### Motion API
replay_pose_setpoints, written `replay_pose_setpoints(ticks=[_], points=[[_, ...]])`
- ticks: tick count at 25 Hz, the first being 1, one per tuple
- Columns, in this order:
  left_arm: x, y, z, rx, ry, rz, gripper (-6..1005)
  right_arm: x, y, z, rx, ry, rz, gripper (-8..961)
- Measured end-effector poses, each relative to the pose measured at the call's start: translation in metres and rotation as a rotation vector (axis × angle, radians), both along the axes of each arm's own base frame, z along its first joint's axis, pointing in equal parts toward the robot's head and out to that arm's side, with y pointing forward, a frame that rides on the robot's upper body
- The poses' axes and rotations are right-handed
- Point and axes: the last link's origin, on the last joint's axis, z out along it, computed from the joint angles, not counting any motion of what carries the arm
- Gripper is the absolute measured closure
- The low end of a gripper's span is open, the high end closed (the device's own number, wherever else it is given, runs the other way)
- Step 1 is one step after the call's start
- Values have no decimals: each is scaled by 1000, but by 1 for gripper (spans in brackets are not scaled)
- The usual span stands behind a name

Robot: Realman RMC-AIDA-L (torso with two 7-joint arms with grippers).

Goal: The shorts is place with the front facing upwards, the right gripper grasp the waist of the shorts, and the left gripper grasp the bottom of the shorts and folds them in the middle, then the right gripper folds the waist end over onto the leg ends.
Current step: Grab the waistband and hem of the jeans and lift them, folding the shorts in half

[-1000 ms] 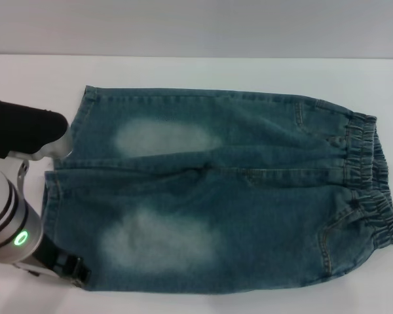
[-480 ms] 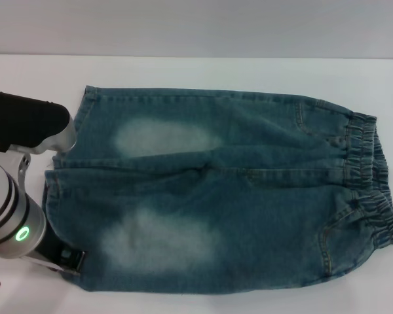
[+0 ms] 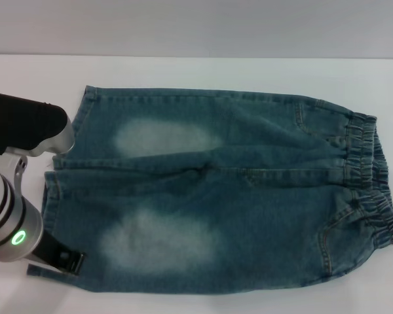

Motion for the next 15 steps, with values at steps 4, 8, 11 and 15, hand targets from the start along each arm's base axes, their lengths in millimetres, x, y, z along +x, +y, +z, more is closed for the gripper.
replay_pose_setpoints(ticks=[4,8,11,15], points=[[-1,0,4,11,5,2,1001,1,-1,-1,-4,0,-2,160],[-2,1,9,42,12,16,987,2,-1,-1,-6,-1,-1,160],[-4,0,14,72,36,24,977,3,-2,-1,-7,1,-3,160],[-5,0,12,68,37,20,963,2,-1,-3,-13,1,0,160]])
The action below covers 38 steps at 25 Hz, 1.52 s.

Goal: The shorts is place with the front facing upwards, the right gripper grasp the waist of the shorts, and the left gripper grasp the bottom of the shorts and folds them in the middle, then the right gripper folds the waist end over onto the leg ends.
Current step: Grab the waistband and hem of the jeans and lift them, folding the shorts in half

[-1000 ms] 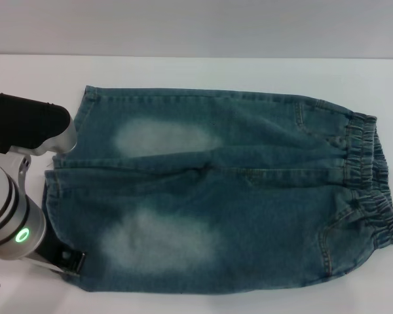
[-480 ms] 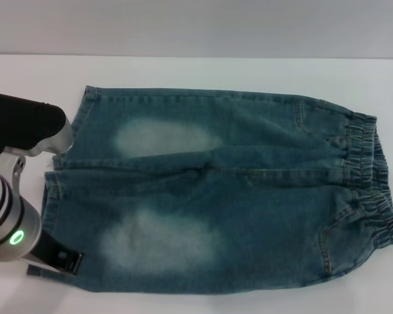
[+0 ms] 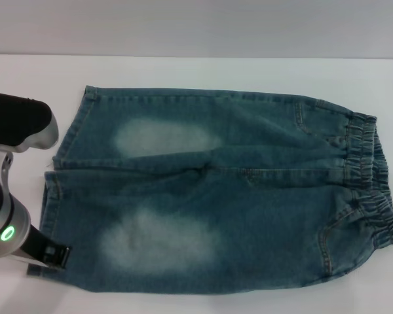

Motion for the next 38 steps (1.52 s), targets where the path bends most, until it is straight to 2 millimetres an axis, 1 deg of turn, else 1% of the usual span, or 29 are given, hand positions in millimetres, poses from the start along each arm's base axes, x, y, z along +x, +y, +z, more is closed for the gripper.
replay_pose_setpoints(ticks=[4,13,16,20,24,38], points=[[-2,2,-4,-14,10,3,773,-1,1,0,-1,-1,3,160],[-8,3,-9,-27,27,33,535,-3,3,0,-2,-3,11,160],[-11,3,-11,-30,31,41,423,-4,4,0,-2,-3,15,160],[-9,5,-12,-33,36,36,273,-4,4,0,-2,-3,16,160],[-7,6,-12,-34,39,28,155,-4,4,1,-2,-3,16,160],[-9,4,-17,-57,45,32,176,-3,3,1,-2,-5,14,160]])
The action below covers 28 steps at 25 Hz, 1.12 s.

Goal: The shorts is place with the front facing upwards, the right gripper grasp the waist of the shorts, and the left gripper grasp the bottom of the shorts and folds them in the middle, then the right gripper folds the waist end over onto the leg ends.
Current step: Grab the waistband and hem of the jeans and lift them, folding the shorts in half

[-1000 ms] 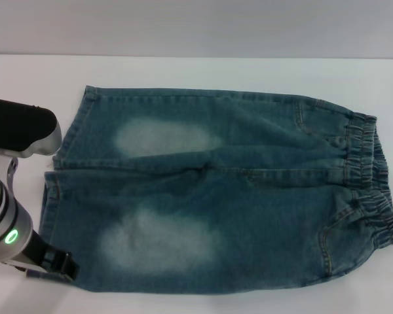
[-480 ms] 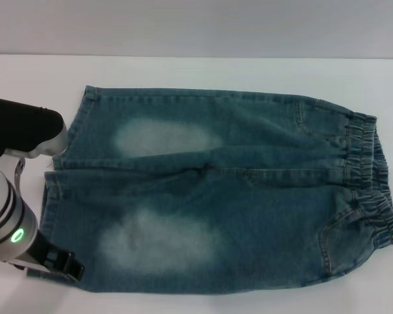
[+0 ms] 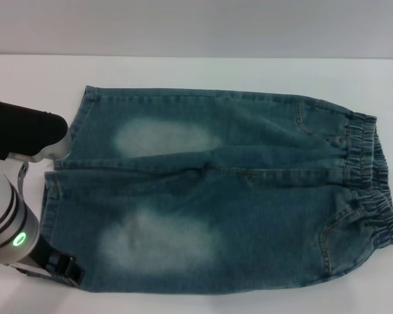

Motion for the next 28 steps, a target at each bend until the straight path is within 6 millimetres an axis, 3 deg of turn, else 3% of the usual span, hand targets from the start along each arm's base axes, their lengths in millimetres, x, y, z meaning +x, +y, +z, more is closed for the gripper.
replay_pose_setpoints(ticks=[12,25,28], points=[[-2,1,0,-5,0,1,358,0,-1,0,-2,0,-3,160],[9,-1,5,4,-17,-41,958,1,-3,0,-8,4,-8,160],[12,-2,6,2,-16,-44,956,1,-4,0,-9,5,-9,161]])
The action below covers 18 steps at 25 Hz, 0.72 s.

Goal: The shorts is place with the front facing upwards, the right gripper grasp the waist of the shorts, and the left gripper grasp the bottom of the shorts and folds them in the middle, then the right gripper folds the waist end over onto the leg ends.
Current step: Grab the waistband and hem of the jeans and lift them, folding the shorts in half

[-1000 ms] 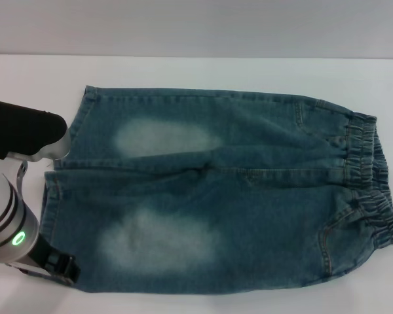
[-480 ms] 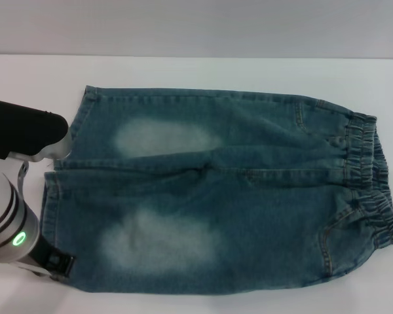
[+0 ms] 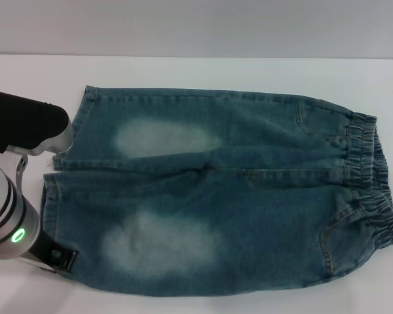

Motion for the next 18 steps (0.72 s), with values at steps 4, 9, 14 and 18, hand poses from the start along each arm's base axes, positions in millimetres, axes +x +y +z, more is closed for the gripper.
replay_pose_setpoints(ticks=[4,9,14,18], points=[[3,0,1,-3,0,-6,953,0,-3,0,-14,8,-14,161],[7,0,1,-5,-1,-15,949,2,-10,-2,-54,18,-40,161],[7,2,2,-4,3,-20,945,11,-10,-9,-58,36,-69,161],[8,3,2,-9,2,-29,942,16,-6,-14,-54,42,-72,161]])
